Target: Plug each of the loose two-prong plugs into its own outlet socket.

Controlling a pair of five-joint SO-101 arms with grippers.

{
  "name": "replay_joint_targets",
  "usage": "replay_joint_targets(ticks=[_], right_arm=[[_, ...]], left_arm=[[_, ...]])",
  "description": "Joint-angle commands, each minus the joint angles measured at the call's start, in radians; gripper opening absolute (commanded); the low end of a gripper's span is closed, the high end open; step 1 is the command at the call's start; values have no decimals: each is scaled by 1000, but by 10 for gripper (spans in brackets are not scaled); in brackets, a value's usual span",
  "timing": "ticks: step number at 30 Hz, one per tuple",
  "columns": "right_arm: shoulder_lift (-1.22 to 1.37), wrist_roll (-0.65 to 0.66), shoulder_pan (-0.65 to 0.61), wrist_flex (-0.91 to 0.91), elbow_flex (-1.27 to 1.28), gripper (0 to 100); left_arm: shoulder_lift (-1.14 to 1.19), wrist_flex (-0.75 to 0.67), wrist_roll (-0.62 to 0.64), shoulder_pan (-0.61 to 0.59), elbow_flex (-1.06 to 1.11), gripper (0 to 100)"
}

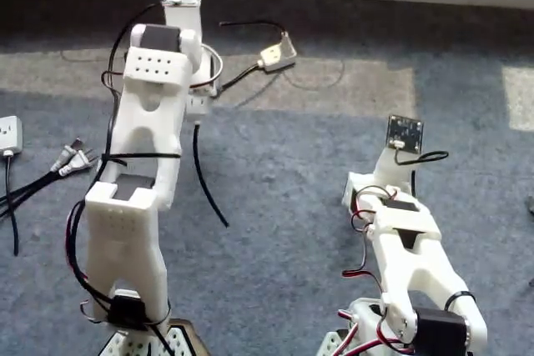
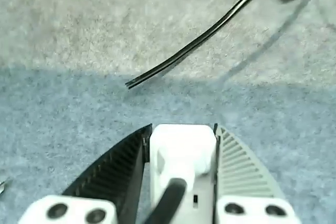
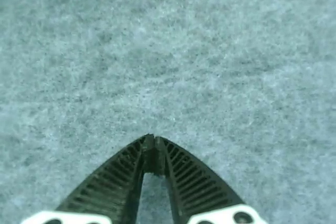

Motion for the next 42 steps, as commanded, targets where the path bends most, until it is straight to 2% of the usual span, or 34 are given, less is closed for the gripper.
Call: replay_joint_targets(ticks=[1,5,8,11,17,24,26,29,34,37,39,42], right_arm=[[2,12,-19,-1,-47,7],[2,12,-19,-1,-47,7],[2,12,-19,-1,-47,7],[2,12,-19,-1,-47,7],[2,12,-19,-1,-47,7],[4,12,-19,-2,-48,7],[4,12,-19,-2,-48,7],[4,12,-19,-2,-48,7],[4,12,-19,-2,-48,7],[4,12,-19,-2,-48,7],[4,12,-19,-2,-48,7],[4,12,-19,-2,-48,7]], left_arm=[[56,32,51,54,-234,6],[196,52,51,64,-415,6],[289,14,43,47,-538,6],[367,-98,2,39,-624,6],[470,-362,-68,28,-662,8],[590,-552,-78,5,-662,8],[638,-614,-78,-10,-667,34],[705,-703,-74,-28,-667,123],[746,-680,-68,-64,-668,144],[742,-635,15,-76,-668,191],[734,-528,41,-70,-671,250],[696,-338,-49,-25,-694,287]])
